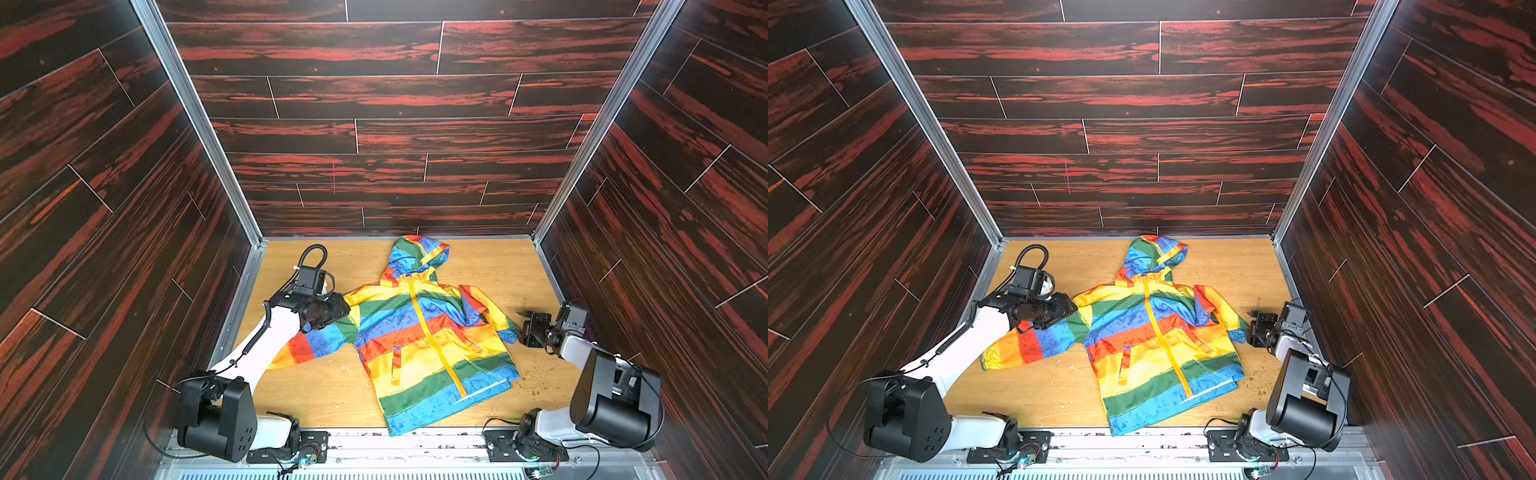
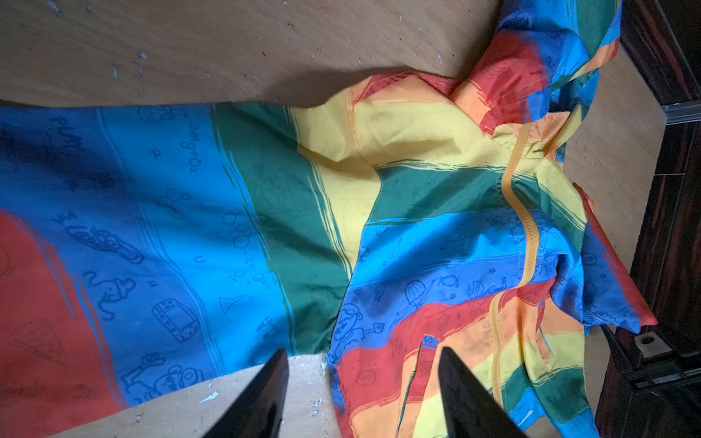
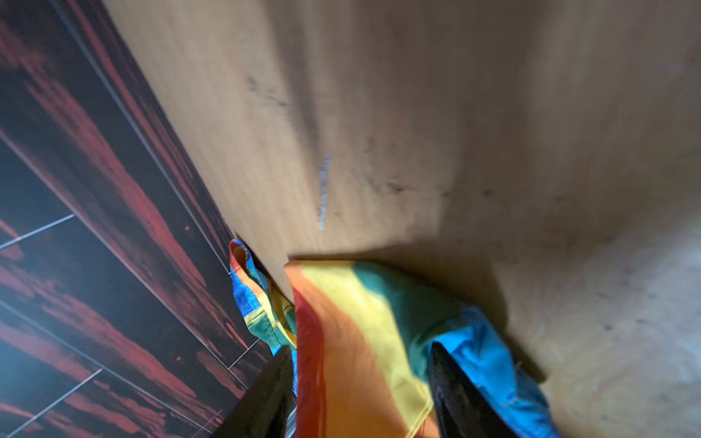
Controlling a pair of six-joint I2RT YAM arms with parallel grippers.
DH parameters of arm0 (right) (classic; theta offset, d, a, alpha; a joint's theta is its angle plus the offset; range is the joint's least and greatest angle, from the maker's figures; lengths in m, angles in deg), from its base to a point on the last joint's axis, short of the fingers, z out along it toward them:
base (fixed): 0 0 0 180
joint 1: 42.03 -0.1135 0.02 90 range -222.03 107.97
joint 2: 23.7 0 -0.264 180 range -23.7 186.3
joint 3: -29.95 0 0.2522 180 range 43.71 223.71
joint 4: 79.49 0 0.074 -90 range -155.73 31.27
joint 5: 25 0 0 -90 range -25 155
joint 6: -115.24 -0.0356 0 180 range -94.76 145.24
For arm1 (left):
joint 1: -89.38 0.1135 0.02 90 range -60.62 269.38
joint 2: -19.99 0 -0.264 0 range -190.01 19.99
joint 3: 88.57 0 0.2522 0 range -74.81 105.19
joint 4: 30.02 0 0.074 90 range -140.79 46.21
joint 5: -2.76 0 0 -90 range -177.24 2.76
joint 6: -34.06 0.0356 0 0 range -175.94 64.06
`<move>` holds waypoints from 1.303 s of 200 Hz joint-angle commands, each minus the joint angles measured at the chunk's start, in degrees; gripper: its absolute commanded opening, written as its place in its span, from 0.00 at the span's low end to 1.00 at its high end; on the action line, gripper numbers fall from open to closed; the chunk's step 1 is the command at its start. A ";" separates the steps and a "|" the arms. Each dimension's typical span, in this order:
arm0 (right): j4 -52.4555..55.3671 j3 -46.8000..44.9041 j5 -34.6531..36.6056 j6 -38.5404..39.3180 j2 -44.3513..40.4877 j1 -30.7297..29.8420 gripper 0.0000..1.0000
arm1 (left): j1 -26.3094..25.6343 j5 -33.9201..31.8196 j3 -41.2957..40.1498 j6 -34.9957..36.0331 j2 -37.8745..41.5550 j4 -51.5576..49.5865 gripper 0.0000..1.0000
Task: Unzip the jacket
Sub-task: Flatten out the jacket at the center of the board.
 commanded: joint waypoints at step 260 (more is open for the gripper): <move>23.01 4.29 19.15 38.10 -9.08 -0.57 0.08 | 1.74 -2.76 3.09 6.75 -0.89 -11.91 0.64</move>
